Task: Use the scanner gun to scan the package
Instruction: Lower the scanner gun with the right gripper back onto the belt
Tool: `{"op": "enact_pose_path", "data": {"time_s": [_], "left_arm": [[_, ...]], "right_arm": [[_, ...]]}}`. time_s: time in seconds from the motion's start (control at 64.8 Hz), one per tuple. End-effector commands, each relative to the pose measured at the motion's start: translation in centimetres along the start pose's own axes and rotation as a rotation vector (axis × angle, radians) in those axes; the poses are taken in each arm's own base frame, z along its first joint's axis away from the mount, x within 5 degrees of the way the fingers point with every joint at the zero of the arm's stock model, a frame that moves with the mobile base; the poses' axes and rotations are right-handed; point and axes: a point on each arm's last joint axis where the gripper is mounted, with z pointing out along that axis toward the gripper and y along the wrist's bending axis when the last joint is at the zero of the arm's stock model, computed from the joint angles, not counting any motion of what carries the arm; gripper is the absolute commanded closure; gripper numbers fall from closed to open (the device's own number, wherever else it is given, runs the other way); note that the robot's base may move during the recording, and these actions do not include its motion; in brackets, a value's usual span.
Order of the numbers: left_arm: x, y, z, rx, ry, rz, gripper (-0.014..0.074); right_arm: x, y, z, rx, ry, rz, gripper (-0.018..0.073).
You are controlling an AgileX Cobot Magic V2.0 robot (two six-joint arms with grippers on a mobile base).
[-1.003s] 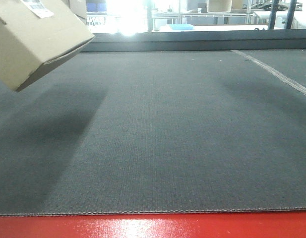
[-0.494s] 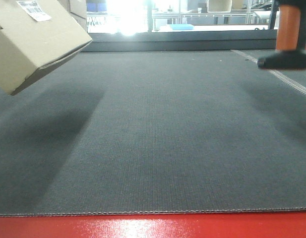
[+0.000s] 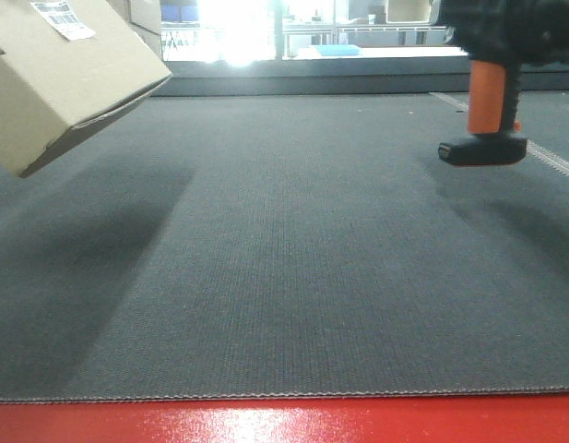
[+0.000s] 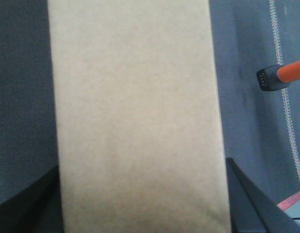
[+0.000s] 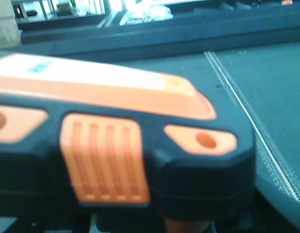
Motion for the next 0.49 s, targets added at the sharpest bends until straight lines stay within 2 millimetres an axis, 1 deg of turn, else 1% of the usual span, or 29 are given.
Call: {"op": "enact_pose_path", "data": {"time_s": [0.0, 0.216, 0.478], "left_arm": [[0.0, -0.5, -0.5, 0.017, -0.020, 0.011, 0.0707], [0.0, -0.5, -0.5, 0.017, -0.020, 0.011, 0.0707], [0.0, -0.5, -0.5, 0.017, -0.020, 0.011, 0.0707]], "right_arm": [[-0.4, 0.1, 0.4, -0.019, -0.099, -0.028, 0.0720], [0.8, 0.1, 1.3, -0.012, -0.131, -0.049, 0.0720], [1.3, 0.1, 1.6, -0.009, -0.121, -0.054, 0.0720]]}}
